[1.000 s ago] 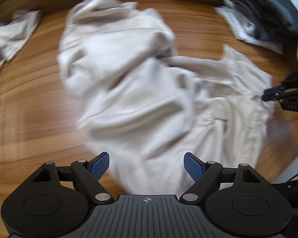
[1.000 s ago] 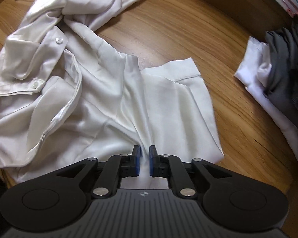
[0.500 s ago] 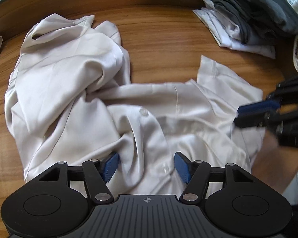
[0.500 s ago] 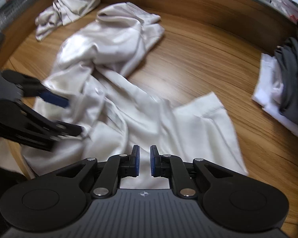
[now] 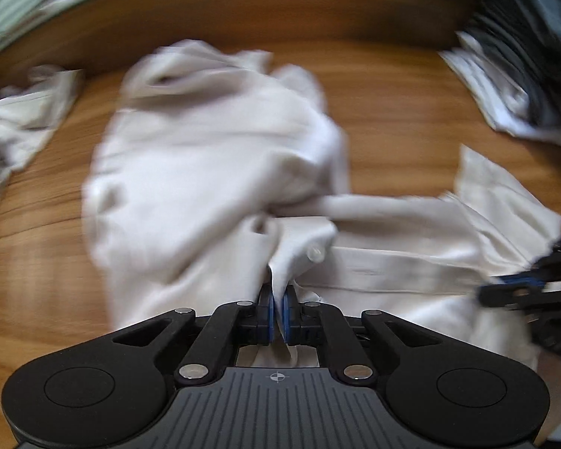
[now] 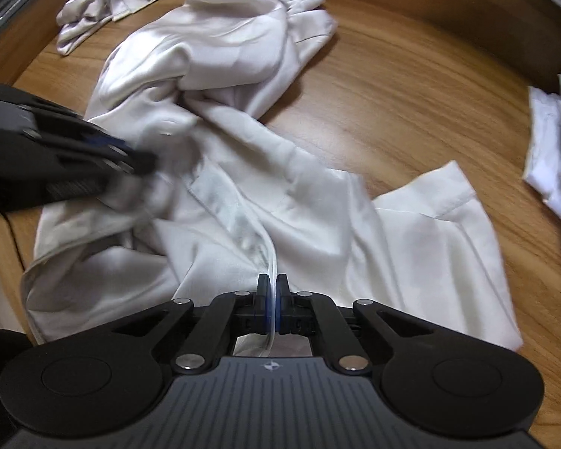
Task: Fold clothes
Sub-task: 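Grasp the shirt front with the left tool while the right tool releases the hem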
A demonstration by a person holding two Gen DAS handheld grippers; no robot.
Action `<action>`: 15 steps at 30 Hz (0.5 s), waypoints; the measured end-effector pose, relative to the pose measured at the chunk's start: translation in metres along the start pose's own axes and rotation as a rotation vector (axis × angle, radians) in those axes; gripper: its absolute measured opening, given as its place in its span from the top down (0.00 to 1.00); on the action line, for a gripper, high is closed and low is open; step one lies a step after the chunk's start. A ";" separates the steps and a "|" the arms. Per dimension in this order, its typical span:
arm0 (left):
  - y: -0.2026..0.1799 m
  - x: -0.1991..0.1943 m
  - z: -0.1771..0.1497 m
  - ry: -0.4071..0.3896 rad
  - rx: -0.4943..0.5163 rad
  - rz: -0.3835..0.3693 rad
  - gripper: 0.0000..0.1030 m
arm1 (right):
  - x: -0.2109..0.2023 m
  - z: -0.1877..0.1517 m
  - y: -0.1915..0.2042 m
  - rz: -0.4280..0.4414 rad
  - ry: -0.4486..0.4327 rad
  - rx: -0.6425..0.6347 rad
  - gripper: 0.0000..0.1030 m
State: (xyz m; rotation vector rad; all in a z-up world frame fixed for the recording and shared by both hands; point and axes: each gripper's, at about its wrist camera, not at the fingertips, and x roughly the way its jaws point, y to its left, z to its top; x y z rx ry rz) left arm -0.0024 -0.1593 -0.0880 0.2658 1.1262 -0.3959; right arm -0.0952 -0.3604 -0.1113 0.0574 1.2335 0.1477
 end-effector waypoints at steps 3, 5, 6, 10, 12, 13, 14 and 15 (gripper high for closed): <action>0.043 -0.012 -0.007 -0.002 -0.073 0.055 0.93 | -0.011 -0.005 -0.008 -0.055 -0.018 0.028 0.98; 0.075 -0.019 -0.015 0.006 -0.115 0.099 0.93 | -0.020 -0.010 -0.017 -0.100 -0.025 0.056 0.99; 0.091 -0.022 -0.019 0.013 -0.133 0.119 0.93 | -0.024 -0.014 -0.022 -0.125 -0.027 0.073 0.98; 0.146 -0.031 -0.038 0.054 -0.184 0.188 0.94 | -0.041 -0.034 -0.043 -0.210 -0.023 0.176 0.99; 0.166 -0.034 -0.049 0.082 -0.219 0.165 0.93 | -0.045 -0.046 -0.048 -0.233 -0.011 0.225 0.99; 0.171 -0.035 -0.054 0.096 -0.229 0.150 0.93 | -0.046 -0.052 -0.047 -0.236 -0.003 0.245 0.99; 0.174 -0.036 -0.058 0.110 -0.233 0.139 0.93 | -0.046 -0.058 -0.046 -0.240 0.004 0.265 0.99; 0.176 -0.036 -0.062 0.123 -0.229 0.132 0.94 | -0.047 -0.063 -0.045 -0.243 0.012 0.285 0.98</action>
